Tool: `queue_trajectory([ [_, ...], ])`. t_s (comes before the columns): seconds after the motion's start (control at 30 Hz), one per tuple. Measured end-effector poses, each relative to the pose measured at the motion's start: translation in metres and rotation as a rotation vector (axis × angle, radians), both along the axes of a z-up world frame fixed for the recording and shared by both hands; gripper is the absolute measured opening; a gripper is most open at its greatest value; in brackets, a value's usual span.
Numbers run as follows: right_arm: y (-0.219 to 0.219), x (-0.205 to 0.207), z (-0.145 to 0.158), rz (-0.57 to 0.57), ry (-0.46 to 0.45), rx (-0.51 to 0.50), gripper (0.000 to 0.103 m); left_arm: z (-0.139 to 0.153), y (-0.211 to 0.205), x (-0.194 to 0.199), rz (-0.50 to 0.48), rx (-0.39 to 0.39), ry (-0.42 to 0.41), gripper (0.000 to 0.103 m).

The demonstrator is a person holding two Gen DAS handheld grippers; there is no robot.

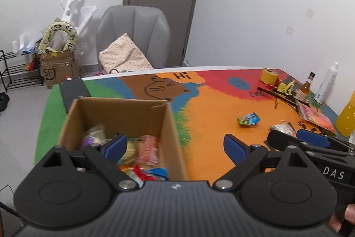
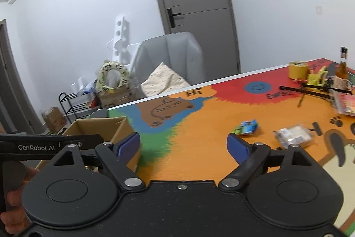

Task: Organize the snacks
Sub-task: 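Move both grippers back toward the blue candy and clear bread pack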

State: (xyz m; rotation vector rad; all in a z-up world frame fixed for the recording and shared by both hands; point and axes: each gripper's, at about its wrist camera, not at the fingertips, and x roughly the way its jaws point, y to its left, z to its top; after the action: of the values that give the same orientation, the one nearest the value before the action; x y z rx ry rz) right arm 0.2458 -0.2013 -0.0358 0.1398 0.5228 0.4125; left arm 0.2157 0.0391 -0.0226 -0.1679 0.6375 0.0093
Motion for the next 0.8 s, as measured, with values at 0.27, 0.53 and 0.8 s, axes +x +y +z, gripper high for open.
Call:
queue_trajectory([
  [0.27,-0.031,0.003,-0.005,-0.055,-0.003,-0.002,0.101,-0.001,-0.030,0.012,-0.032,-0.019,-0.002,0.099],
  [0.53,-0.064,0.013,-0.013,-0.113,0.011,0.017,0.103,-0.004,-0.060,0.027,-0.072,-0.023,0.011,0.100],
  [0.8,-0.096,0.022,-0.026,-0.161,0.036,0.022,0.103,-0.010,-0.094,0.045,-0.120,-0.009,0.036,0.100],
])
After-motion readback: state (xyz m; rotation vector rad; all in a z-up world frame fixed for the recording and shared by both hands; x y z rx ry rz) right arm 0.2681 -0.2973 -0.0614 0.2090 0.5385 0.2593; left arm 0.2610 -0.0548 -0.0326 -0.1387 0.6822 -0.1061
